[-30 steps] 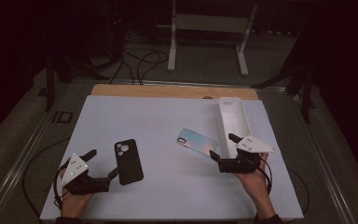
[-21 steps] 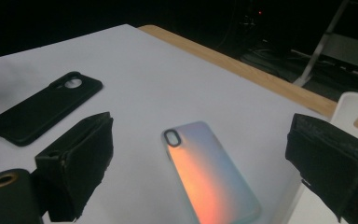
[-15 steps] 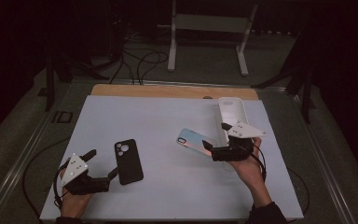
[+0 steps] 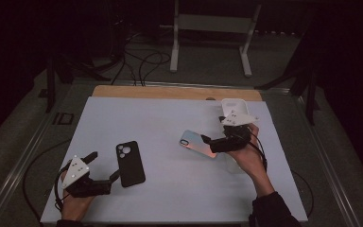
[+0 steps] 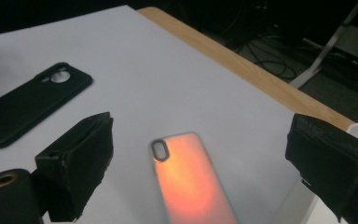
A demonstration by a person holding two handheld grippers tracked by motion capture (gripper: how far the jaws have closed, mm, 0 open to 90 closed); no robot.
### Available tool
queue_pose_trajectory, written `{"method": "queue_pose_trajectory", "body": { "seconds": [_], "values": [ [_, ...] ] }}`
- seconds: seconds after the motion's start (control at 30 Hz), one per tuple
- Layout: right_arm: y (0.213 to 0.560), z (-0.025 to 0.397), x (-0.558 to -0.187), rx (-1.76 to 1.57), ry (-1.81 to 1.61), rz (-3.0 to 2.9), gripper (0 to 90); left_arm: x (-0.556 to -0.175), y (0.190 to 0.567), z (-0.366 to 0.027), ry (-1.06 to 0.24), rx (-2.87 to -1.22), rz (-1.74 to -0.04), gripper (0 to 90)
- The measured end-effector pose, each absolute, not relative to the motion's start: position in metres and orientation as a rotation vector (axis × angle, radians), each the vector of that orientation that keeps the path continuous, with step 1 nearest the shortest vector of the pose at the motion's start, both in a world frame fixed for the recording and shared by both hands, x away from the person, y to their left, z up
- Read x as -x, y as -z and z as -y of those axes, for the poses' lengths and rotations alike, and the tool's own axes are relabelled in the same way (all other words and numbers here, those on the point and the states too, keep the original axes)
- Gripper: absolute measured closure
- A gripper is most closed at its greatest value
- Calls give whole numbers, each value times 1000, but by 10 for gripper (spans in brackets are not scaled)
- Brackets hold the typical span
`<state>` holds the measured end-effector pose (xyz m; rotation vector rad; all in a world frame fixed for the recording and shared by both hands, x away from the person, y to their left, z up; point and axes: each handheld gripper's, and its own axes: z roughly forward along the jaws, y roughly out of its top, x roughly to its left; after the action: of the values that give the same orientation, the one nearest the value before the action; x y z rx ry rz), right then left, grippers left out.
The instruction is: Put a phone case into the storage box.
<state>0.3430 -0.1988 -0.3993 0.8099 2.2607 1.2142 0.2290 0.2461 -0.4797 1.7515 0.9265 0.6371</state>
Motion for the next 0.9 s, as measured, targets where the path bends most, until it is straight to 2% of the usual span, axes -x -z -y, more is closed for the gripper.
{"method": "queue_pose_trajectory", "body": {
  "seconds": [0.9],
  "values": [
    [425, 163, -390, -626, -742, -2616, 77, -229, 480, -245, -636, -1761, -927, 0]
  ]
}}
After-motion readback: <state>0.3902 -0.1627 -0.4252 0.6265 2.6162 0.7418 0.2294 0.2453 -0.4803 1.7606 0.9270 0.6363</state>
